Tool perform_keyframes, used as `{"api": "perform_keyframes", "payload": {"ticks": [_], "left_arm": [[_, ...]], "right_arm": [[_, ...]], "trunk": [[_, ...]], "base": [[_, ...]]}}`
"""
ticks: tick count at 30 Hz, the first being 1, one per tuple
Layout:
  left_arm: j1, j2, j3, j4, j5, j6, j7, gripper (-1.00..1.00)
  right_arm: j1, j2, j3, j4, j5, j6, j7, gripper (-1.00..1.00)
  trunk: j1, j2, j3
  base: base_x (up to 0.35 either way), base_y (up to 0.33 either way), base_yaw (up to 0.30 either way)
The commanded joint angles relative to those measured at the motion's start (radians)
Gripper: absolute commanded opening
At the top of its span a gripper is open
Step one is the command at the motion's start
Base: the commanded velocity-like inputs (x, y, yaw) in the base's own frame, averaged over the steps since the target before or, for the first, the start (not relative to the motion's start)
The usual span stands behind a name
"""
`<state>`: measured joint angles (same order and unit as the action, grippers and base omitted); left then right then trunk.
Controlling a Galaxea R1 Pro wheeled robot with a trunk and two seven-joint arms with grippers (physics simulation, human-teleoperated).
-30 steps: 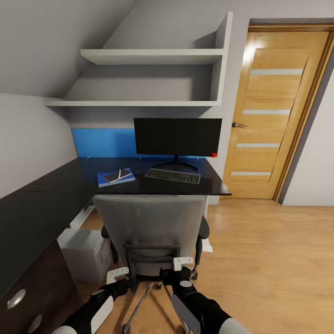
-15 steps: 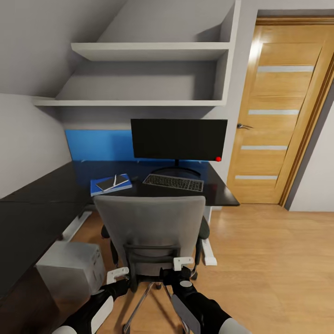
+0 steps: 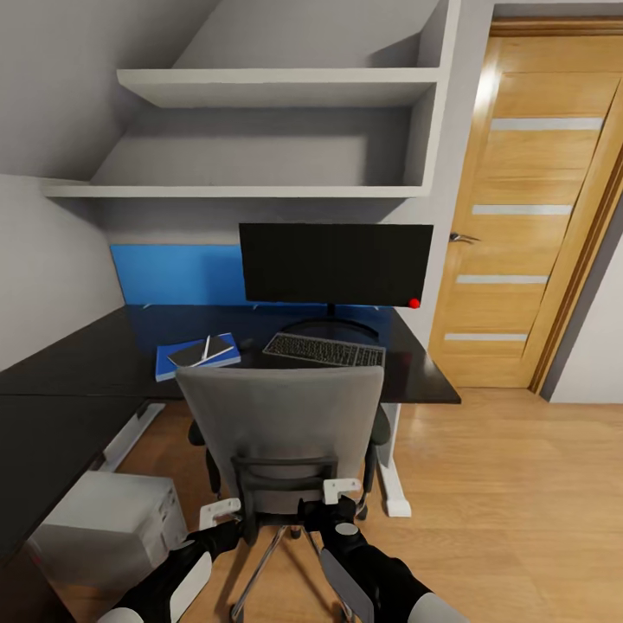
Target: In the bedroom, organize the workspace by keeping the computer under the desk, ensuring the monitor is on the desk, placing the keyboard on the desk next to the monitor, placing the mouse on the desk next to the keyboard, moving the folder from the swivel chair onto the desk next to the mouse, stacking the notebook on top of the folder with the pen on top of the notebook, and positioning the swivel chair next to the desk.
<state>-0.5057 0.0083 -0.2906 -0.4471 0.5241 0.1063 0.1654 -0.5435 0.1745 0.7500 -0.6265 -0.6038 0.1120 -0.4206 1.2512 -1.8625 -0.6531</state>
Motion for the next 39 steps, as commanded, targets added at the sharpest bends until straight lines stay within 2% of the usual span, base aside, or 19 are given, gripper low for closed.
{"api": "perform_keyframes", "payload": {"ticks": [1,39], "left_arm": [[0.000,0.001,-0.007,-0.002,0.006,0.004,0.008,1.00],[0.000,0.001,-0.007,-0.002,0.005,0.004,0.009,1.00]], "right_arm": [[-0.001,0.000,0.003,-0.001,-0.002,0.005,-0.007,1.00],[-0.001,0.000,0.003,-0.001,-0.002,0.005,-0.008,1.00]], "trunk": [[0.000,-0.001,-0.001],[0.000,-0.001,-0.001]], "base": [[0.046,0.000,0.000],[0.079,0.000,0.000]]}}
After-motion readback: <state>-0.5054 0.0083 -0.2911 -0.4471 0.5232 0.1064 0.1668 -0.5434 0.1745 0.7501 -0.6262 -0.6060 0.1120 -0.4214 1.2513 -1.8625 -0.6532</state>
